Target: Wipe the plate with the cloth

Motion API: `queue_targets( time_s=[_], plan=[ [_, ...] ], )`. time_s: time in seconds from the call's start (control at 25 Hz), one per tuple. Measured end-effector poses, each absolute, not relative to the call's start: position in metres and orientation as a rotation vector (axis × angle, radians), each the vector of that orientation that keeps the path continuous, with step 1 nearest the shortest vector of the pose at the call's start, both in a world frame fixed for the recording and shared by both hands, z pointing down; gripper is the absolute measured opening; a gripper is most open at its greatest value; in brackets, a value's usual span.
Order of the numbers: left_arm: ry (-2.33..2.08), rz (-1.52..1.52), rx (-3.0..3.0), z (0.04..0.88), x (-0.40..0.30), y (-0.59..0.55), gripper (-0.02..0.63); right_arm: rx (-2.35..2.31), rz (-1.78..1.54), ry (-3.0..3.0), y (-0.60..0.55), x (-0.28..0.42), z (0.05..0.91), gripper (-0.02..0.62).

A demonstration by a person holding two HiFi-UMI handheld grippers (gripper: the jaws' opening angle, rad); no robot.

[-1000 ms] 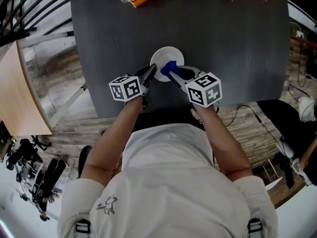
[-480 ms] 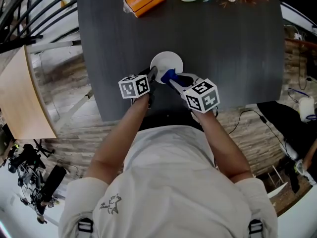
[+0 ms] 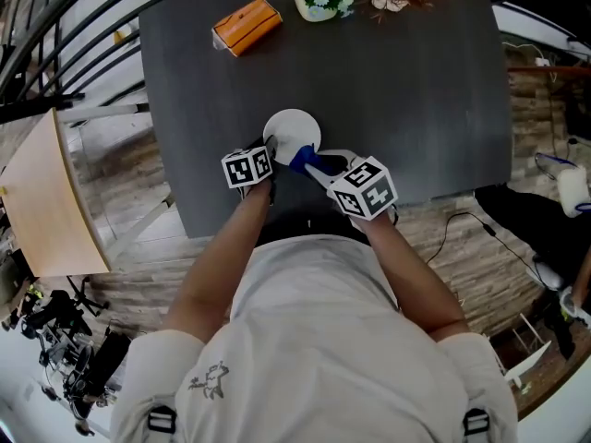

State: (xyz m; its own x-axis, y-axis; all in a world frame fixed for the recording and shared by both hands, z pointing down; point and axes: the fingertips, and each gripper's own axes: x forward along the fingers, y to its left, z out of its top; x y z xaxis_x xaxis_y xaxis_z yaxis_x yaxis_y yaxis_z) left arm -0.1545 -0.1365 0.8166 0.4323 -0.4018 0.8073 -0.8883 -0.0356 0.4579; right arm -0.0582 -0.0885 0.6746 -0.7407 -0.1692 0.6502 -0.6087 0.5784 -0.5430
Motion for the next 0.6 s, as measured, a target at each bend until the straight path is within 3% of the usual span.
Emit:
queue_targets(
  time_s=[0.6],
  plan=[
    [-1.356, 0.613, 1.675, 0.766, -0.157, -0.142, 0.087, 0.624, 0.951, -2.381, -0.081, -0.017, 0.617, 0.071]
  ],
)
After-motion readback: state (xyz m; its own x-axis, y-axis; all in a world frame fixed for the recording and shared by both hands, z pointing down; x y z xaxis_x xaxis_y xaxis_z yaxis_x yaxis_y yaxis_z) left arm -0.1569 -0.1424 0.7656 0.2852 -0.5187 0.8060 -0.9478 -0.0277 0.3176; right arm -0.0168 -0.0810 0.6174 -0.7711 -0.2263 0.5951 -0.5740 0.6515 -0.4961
